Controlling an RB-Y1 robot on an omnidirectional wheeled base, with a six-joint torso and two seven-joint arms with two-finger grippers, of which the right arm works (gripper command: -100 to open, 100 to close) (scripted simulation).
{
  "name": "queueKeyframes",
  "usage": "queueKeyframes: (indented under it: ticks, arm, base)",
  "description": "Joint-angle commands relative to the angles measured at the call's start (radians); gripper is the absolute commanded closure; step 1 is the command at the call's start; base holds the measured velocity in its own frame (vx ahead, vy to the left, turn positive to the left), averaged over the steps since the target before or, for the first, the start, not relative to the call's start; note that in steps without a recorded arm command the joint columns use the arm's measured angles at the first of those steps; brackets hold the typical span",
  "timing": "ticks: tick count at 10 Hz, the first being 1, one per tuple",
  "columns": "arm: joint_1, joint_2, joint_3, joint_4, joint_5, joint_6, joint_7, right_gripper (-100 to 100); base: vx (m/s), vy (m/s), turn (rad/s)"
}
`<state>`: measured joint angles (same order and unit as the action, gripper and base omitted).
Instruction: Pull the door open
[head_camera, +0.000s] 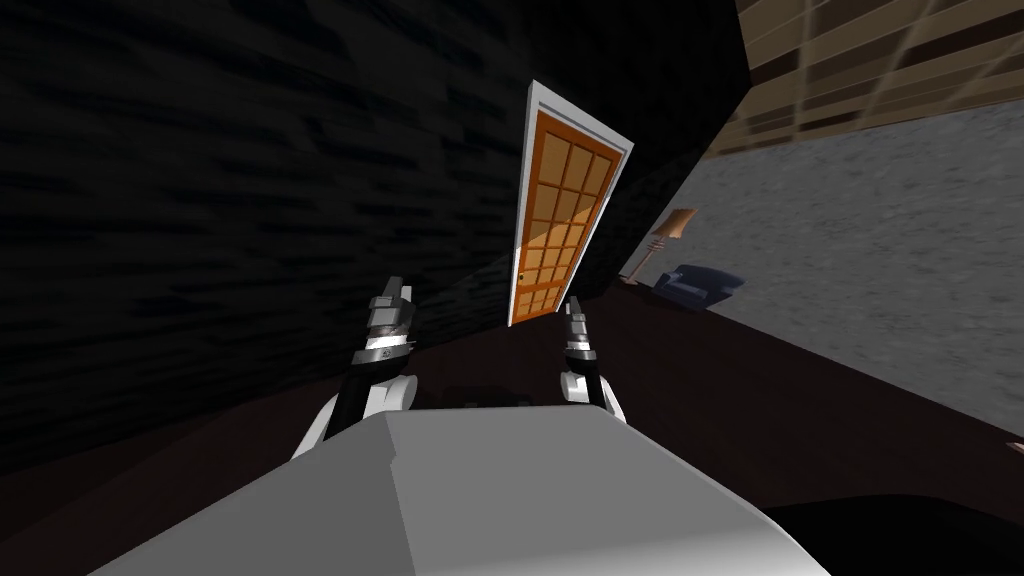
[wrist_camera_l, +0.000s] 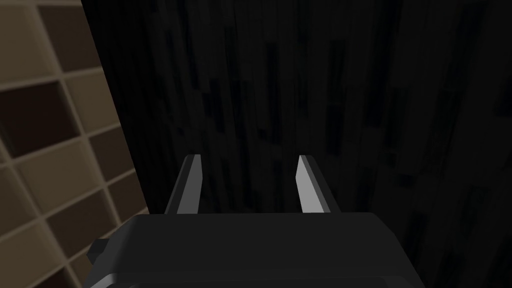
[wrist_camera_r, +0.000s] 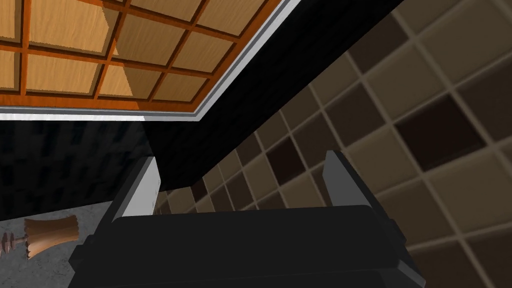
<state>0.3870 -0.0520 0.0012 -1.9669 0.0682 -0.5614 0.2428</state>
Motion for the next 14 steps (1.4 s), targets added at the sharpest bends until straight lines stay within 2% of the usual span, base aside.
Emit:
queueKeyframes:
  ticks: [1,14]
  arm:
    - [-0.012,-0.007,-0.004,0.037,0.009,-0.013,0.025,-100]
    - [-0.105,-0.054,-0.041,0.331,0.09,-0.102,0.226,-100]
  base:
    - [0.1,-0.009,0.023]
    - [0.095,-0.013,0.031]
